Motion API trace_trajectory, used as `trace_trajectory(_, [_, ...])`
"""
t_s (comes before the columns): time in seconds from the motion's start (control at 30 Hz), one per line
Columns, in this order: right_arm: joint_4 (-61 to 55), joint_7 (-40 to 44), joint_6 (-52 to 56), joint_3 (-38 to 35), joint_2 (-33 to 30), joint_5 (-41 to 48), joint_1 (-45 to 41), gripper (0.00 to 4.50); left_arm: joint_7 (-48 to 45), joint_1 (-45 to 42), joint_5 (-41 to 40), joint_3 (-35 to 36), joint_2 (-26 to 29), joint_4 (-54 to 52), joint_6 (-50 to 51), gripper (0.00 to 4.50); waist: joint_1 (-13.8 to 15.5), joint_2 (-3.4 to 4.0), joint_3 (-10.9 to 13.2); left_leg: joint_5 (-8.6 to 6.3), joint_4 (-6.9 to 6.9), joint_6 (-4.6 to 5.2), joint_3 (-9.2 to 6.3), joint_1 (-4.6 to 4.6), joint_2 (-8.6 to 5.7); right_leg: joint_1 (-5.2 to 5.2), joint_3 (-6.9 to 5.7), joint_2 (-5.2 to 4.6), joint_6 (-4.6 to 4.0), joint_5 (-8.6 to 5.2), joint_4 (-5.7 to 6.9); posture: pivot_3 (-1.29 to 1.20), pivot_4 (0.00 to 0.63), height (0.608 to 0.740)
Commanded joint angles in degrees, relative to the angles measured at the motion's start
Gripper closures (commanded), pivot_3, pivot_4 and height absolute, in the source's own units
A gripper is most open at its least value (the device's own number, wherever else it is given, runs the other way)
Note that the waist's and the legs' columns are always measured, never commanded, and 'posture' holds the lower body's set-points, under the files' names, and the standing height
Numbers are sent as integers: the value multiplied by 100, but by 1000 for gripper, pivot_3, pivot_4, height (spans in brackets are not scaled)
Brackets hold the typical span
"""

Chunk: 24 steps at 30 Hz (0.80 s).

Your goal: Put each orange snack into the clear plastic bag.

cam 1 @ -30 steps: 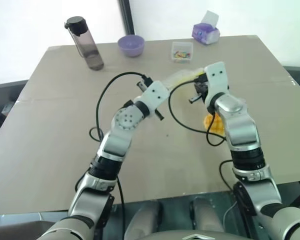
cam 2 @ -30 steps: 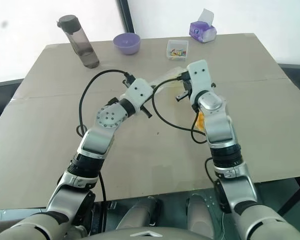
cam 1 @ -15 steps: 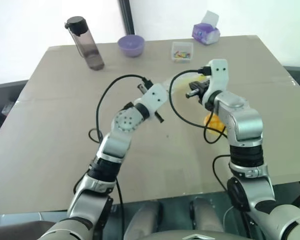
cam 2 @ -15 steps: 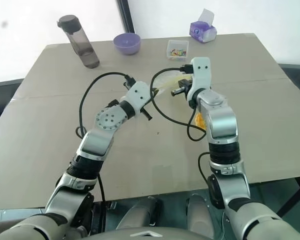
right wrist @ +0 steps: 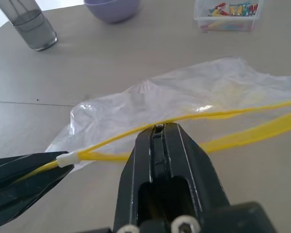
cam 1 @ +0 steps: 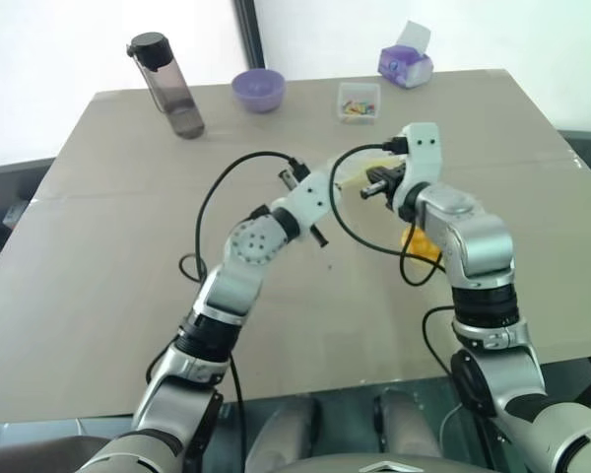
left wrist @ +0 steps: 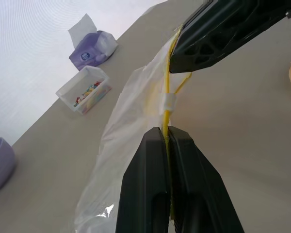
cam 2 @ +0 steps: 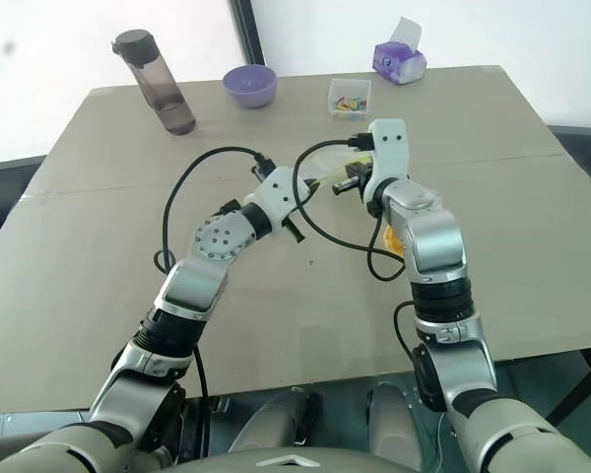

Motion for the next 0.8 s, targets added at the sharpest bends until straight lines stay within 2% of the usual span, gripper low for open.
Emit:
trace_trajectory(0.03, [-56, -44, -169, 22, 11, 144, -141, 4446, -157, 46, -170, -3, 20, -317, -232, 4500, -1, 0, 0, 0, 0, 0, 0, 0, 0, 0, 0, 0, 0, 0, 0, 0, 150, 740])
trace_trajectory(0.2, [150, 165, -406, 251, -198, 183, 7, 4446, -696, 310, -410, -130, 241, -567, -642, 4500, -1, 0, 0, 0, -1, 0, 0, 0, 0, 0, 0, 0, 0, 0, 0, 0, 150, 740])
trace_trajectory(0.3, [229, 575, -1430, 701, -565, 56, 332, 4446, -968, 472, -567, -122, 377, -752, -743, 4500, 5, 0, 0, 0, -1, 1, 0, 0, 0, 1, 0, -1, 0, 0, -4, 0, 150, 740])
trace_trajectory(0.4, [346, 647, -1377, 484, -477, 386, 449, 4446, -996, 524, -562, -63, 477, -763, -793, 4500, 4, 1, 0, 0, -2, 0, 0, 0, 0, 1, -1, -1, 0, 0, -3, 0, 150, 740])
trace_trajectory(0.53, [421, 1292, -2687, 1117, -947, 97, 837, 4446, -1133, 636, -654, 128, 768, -769, -934, 4500, 0, 1, 0, 0, -1, 1, 1, 2, 1, 1, 0, 1, 0, 0, -2, 0, 150, 740])
trace_trajectory(0.63, [623, 1340, -3372, 1575, -1173, -326, 995, 4446, -1242, 704, -834, 216, 897, -834, -1011, 4500, -3, 1, 0, 0, -3, 1, 2, 2, 1, 1, 0, 0, 0, 0, -4, 0, 150, 740])
trace_trajectory(0.8, [1345, 870, -4643, 2001, -1446, -1234, 943, 2246, -1311, 816, -951, 291, 996, -904, -1047, 4500, 13, 1, 0, 0, -1, 0, 2, 2, 1, 1, -1, 0, 0, 0, -3, 0, 150, 740])
